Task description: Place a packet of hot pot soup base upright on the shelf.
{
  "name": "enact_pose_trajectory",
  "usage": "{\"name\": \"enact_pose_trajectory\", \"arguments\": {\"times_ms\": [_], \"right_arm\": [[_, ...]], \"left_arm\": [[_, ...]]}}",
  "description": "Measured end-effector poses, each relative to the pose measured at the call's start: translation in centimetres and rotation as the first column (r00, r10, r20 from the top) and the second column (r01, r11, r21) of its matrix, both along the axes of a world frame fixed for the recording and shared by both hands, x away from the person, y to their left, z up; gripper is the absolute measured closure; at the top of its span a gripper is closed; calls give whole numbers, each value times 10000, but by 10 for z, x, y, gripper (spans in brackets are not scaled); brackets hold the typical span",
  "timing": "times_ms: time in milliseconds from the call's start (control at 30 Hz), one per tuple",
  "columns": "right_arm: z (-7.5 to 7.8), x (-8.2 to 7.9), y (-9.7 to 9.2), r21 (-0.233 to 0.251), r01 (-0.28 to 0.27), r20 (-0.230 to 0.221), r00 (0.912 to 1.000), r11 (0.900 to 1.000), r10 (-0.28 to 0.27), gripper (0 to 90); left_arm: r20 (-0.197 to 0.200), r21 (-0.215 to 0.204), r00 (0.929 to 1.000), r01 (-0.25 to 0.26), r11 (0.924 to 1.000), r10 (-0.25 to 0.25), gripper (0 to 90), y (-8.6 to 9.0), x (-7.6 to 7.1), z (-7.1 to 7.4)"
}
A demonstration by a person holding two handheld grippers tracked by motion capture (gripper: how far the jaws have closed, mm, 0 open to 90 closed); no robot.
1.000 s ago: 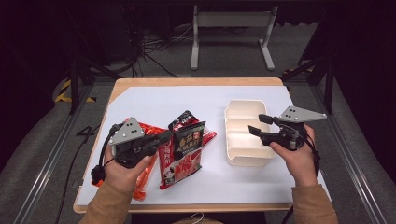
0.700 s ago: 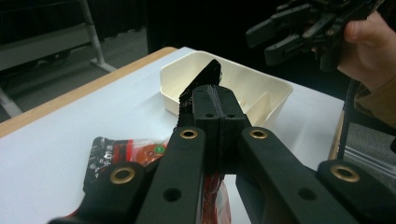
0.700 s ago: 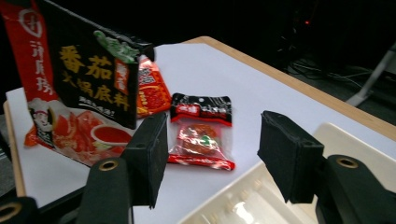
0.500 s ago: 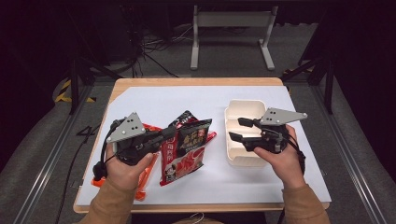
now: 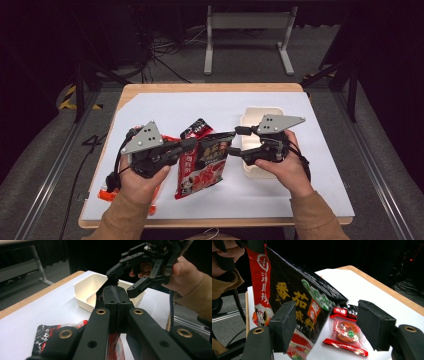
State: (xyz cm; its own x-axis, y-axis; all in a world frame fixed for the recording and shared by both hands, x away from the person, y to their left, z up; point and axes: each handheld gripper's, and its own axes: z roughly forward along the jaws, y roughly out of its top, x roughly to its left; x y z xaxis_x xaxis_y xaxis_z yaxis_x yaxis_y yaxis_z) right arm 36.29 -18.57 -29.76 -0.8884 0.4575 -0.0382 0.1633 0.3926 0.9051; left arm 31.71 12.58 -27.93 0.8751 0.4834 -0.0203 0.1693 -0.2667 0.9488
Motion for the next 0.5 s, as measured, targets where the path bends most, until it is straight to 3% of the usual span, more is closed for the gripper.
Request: {"name": "enact_pose_trajectory", "arguments": {"times_ms": [367, 500], "right_arm": [[-4, 4, 13, 218, -1039, -302, 9941, 9943, 1045, 310], [-4, 4, 15, 59, -1221, -300, 9921, 9925, 1222, 398]], "left_arm": [[4, -89, 9996, 265, 9996, -265, 900, -3, -2, -1], [15, -101, 9995, 301, 9995, -300, 900, -4, -2, -1]]}}
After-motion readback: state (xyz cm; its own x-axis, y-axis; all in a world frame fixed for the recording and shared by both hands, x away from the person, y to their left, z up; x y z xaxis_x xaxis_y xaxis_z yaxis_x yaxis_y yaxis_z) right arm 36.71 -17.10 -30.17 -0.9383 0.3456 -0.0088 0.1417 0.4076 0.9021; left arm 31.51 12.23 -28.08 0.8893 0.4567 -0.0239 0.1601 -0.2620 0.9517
